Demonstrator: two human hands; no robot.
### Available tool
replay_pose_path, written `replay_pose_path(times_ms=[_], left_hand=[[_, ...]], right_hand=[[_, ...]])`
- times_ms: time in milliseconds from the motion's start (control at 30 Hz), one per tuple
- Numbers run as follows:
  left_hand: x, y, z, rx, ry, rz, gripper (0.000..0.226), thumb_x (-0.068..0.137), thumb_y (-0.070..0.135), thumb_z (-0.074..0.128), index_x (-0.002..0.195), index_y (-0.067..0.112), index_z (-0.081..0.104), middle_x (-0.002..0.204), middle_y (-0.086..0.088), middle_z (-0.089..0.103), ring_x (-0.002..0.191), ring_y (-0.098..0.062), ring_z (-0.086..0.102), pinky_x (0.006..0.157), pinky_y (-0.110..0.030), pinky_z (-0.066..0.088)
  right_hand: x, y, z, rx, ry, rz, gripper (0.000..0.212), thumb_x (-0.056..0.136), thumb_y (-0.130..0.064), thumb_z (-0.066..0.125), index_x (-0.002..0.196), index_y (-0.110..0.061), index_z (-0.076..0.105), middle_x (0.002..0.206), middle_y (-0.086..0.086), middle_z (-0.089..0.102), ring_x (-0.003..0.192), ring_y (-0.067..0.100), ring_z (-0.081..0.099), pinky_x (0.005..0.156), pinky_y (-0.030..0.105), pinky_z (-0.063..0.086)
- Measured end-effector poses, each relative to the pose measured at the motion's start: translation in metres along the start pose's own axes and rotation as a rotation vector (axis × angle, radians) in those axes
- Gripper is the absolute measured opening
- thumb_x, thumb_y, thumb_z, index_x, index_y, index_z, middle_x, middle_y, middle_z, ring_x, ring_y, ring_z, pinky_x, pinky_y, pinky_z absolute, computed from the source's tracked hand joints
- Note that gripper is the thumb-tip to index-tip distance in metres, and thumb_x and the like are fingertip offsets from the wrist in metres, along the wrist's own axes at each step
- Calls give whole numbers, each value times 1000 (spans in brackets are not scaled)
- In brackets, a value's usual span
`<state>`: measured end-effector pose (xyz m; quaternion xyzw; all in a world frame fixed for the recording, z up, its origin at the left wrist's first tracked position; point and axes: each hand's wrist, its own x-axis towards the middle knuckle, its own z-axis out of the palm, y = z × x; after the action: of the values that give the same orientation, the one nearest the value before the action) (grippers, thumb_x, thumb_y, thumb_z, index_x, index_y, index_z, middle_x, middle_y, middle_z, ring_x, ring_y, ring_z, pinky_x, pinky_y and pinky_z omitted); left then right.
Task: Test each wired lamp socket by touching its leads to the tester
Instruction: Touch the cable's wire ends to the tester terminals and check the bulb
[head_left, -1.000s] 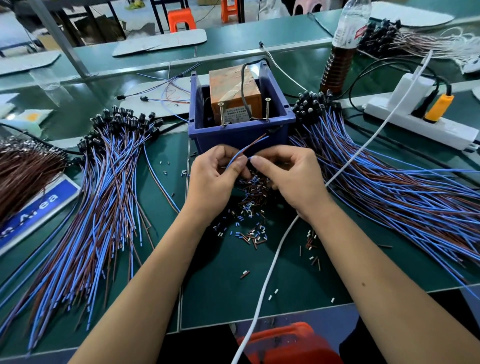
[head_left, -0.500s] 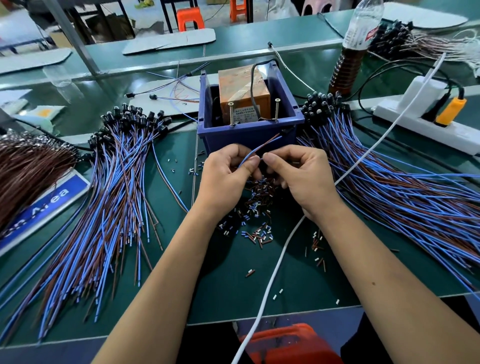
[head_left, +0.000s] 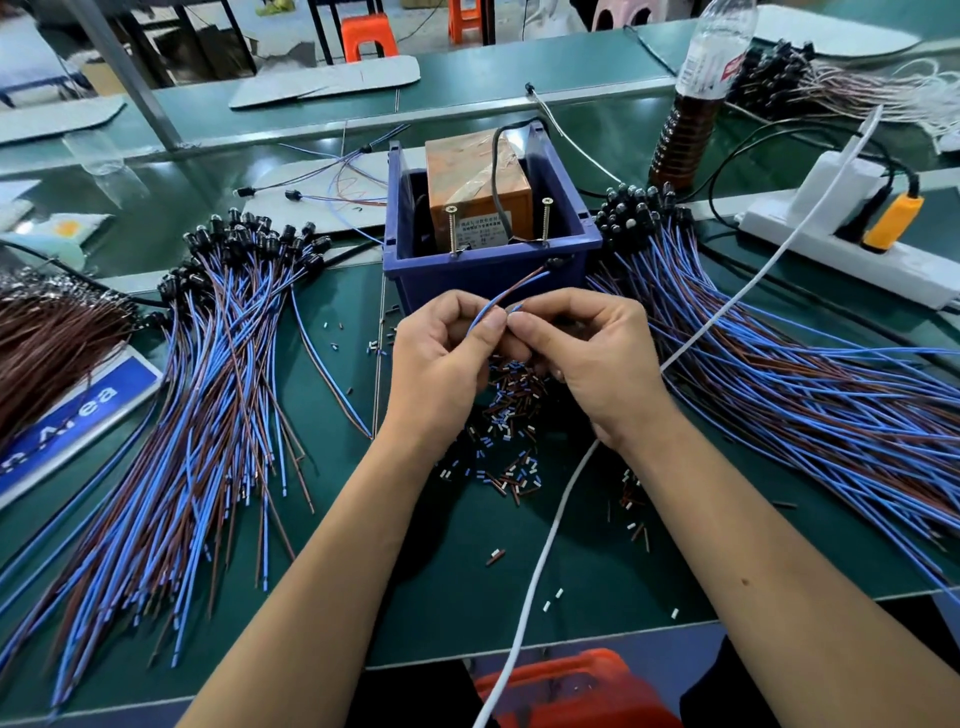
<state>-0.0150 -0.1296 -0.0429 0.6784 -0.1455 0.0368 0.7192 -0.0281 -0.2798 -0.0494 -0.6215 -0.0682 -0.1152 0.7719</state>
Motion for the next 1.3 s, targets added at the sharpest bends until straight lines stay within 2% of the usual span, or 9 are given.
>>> replay_pose_path(times_ms=[100, 167, 400, 500, 600, 700, 833, 1033, 1300], left_hand=[[-5, 5, 3, 105, 21, 190, 14, 102, 7, 59, 88, 11, 61, 72, 1, 71, 51, -3, 54, 52, -14, 41], [-9, 6, 4, 219, 73, 322, 14, 102, 11, 61, 88, 13, 61, 76, 6, 69, 61, -10, 61, 58, -21, 46], [-12, 8, 6, 309, 254, 564, 10, 109, 26, 47, 102, 23, 55, 93, 3, 68, 57, -15, 55, 53, -31, 39], [-9, 7, 5, 316, 403, 554, 12, 110, 28, 44, 100, 24, 49, 87, 5, 67, 56, -21, 55, 54, -32, 40], [-4, 6, 2, 348, 507, 504, 15, 109, 18, 48, 97, 27, 48, 73, 7, 68, 55, -18, 58, 54, -29, 40], [1, 4, 0, 306, 561, 360, 16, 107, 19, 53, 96, 31, 52, 69, 6, 72, 49, -23, 52, 53, -32, 35], [8, 0, 1, 182, 536, 235, 14, 105, 22, 59, 92, 27, 59, 72, 0, 75, 46, -14, 41, 56, -32, 32], [14, 0, 2, 46, 525, 219, 7, 101, 23, 66, 95, 22, 69, 75, -5, 77, 49, -8, 45, 60, -31, 35], [19, -2, 6, 113, 563, 260, 5, 100, 17, 67, 97, 17, 71, 72, -1, 76, 60, -8, 60, 67, -29, 44]], right_hand=[[-1, -5, 0, 89, -29, -6, 10, 87, -5, 79, 87, -14, 81, 80, 11, 77, 72, 20, 72, 67, 26, 60], [-2, -9, -1, 72, -63, -43, 12, 88, -7, 78, 86, -19, 81, 83, 6, 77, 70, 16, 70, 58, 21, 52], [-1, -15, -8, 138, -121, -68, 7, 93, -18, 72, 95, -11, 72, 98, 10, 76, 53, 20, 45, 62, 31, 53], [0, -18, -8, 172, -118, -73, 8, 103, -8, 58, 96, -11, 61, 108, 17, 76, 48, 16, 47, 63, 33, 55], [6, -18, -10, 131, 10, -113, 12, 106, -8, 54, 95, -10, 58, 99, 15, 76, 46, 16, 46, 58, 30, 52], [11, -15, -7, -71, 234, -220, 9, 103, -12, 64, 94, -12, 66, 82, 6, 73, 52, 11, 53, 52, 24, 46], [17, -9, -1, -404, 478, -403, 8, 100, -16, 68, 95, -16, 73, 77, -5, 71, 69, 11, 67, 62, 28, 54], [21, -9, 8, -585, 536, -519, 14, 99, -16, 69, 102, -8, 80, 89, -2, 77, 80, 9, 71, 70, 28, 58], [21, -10, 11, -617, 515, -532, 14, 99, -14, 69, 103, -7, 81, 94, 0, 78, 86, 8, 72, 77, 30, 60]])
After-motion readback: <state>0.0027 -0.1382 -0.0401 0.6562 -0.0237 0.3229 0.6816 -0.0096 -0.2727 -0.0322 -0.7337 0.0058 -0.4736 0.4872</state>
